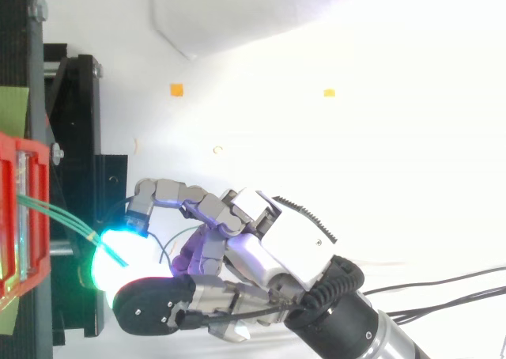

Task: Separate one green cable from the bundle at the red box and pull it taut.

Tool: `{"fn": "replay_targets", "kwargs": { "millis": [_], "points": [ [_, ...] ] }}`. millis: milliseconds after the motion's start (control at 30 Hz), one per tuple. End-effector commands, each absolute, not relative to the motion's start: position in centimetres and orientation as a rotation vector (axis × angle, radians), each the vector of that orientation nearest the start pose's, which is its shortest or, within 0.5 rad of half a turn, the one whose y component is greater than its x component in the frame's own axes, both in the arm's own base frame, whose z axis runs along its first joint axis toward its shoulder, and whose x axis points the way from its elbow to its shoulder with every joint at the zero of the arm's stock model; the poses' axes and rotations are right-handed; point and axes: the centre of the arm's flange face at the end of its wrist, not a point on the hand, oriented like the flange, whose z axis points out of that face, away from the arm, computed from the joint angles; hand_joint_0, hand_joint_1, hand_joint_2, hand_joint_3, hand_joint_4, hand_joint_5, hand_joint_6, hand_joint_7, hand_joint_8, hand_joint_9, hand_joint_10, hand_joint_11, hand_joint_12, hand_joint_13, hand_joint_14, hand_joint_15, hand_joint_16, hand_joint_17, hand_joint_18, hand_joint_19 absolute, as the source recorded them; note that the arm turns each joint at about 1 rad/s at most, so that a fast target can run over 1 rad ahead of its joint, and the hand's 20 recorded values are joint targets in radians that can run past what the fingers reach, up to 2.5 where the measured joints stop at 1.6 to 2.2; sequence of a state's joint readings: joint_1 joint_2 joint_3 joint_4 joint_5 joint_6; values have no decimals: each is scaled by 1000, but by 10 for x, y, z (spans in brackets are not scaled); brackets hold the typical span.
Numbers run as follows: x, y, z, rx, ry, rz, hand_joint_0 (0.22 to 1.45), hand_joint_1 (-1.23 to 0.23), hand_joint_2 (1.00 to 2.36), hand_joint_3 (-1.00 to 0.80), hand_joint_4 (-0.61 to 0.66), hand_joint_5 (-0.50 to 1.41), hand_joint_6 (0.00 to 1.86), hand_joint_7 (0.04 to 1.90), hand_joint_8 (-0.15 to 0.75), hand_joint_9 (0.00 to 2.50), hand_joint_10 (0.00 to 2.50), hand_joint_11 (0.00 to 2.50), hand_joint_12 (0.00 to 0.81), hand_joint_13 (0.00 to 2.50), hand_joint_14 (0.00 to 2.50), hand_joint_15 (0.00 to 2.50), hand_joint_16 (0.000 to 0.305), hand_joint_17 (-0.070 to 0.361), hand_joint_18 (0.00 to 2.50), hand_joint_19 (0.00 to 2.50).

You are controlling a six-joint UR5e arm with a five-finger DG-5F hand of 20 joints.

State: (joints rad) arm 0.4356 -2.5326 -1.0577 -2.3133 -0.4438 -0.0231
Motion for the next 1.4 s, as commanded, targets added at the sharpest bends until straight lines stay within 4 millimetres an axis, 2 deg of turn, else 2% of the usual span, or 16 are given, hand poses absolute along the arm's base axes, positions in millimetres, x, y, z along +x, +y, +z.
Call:
{"fn": "replay_targets", "kwargs": {
  "millis": [0,467,633,700,733,767,1000,1367],
  "points": [
    [798,125,157,1438,398,960,728,-710,1002,-487,79,120,500,1438,241,2100,43,1343,401,1792,536,1650,83,186,2068,943],
    [792,123,153,1445,477,902,752,-719,1012,-397,71,119,500,1444,247,2090,44,1376,397,1761,603,1625,79,179,2047,959],
    [785,121,172,1443,541,868,753,-706,1011,-402,72,118,500,1441,246,2076,44,1378,395,1753,607,1617,78,176,2033,971],
    [778,118,188,1444,608,826,753,-703,1010,-408,73,117,500,1443,240,2076,43,1369,396,1753,604,1612,78,175,2030,960],
    [776,117,188,1445,623,814,753,-703,1011,-408,74,117,500,1436,241,2071,44,1378,396,1749,607,1614,78,175,2024,975],
    [772,115,200,1448,645,795,754,-702,1010,-410,74,117,501,1435,242,2069,44,1384,396,1749,607,1616,78,175,2024,975],
    [758,114,209,1457,737,723,752,-701,1010,-410,68,117,501,1434,250,2066,43,1376,395,1743,600,1614,77,174,2017,974],
    [750,107,220,1451,882,700,748,-698,1008,-418,67,116,501,1430,243,2062,43,1362,391,1741,590,1618,77,173,2010,975]
  ]
}}
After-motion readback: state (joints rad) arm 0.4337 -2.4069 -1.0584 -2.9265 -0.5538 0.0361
